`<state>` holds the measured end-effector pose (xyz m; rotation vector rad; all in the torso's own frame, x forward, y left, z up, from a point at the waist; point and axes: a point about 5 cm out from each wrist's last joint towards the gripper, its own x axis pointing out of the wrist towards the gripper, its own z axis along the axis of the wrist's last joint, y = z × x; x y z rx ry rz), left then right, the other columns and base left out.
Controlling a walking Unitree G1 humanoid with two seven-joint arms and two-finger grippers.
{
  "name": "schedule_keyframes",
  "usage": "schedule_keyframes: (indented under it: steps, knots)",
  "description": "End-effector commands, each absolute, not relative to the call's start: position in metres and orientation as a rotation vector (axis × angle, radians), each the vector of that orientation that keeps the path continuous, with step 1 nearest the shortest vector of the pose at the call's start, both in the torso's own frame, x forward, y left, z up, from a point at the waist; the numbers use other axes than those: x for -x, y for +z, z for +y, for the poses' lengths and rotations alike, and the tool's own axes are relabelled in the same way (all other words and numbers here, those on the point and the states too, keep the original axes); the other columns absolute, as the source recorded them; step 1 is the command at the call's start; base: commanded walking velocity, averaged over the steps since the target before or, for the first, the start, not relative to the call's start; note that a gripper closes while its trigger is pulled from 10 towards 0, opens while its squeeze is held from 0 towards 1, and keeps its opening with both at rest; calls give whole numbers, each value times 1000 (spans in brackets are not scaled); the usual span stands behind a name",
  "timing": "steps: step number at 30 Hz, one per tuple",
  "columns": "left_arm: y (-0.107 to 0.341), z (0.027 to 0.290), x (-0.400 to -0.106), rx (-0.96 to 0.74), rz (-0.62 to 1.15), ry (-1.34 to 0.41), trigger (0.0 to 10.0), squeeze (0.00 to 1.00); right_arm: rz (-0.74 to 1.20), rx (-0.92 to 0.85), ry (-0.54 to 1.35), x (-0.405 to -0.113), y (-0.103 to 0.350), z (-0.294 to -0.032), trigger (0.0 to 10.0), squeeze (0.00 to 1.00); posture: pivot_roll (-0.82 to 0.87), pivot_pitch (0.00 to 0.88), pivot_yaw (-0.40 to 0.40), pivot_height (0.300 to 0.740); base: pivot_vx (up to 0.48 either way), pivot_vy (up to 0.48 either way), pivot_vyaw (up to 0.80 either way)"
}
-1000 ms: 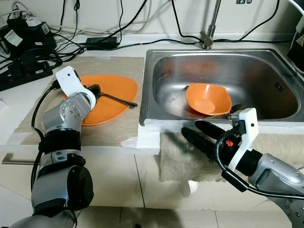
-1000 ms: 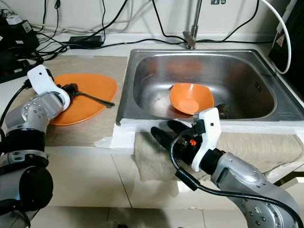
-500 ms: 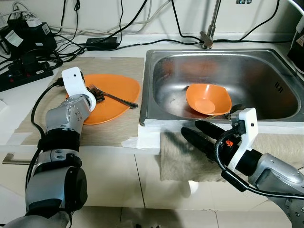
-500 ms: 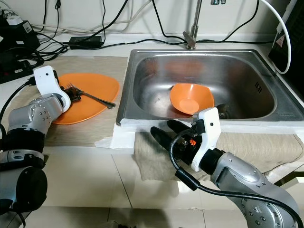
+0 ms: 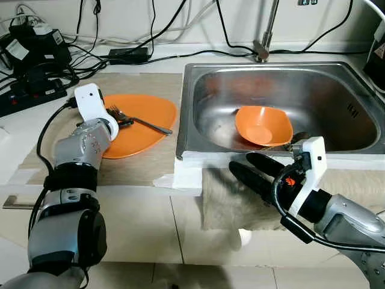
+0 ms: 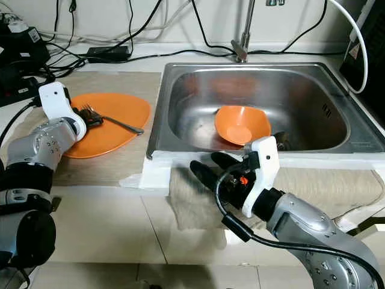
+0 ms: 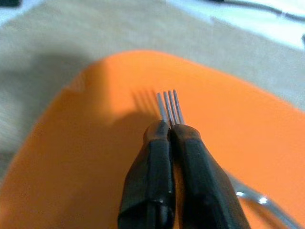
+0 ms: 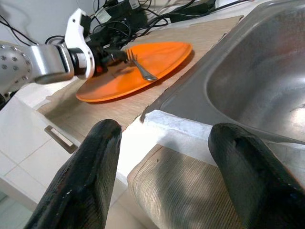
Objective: Kitchen organization
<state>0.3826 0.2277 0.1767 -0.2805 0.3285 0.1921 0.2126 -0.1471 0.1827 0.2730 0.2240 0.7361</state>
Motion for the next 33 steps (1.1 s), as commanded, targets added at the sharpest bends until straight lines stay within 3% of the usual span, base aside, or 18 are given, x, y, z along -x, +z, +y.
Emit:
schedule_keyframes:
  steps: [1, 22, 33]
  knots:
    - [201, 234, -385, 278, 251, 194, 0, 0, 216, -266, 746, -212, 185, -146, 10000, 0, -92, 0, 79, 740, 0, 0, 0]
    - [213, 238, -384, 272, 210, 201, 0, 0, 226, -265, 749, -212, 183, -147, 10000, 0, -94, 0, 77, 740, 0, 0, 0]
    - [257, 223, -386, 394, 66, 116, 0, 0, 225, -265, 726, -215, 181, -149, 10000, 0, -88, 0, 76, 740, 0, 0, 0]
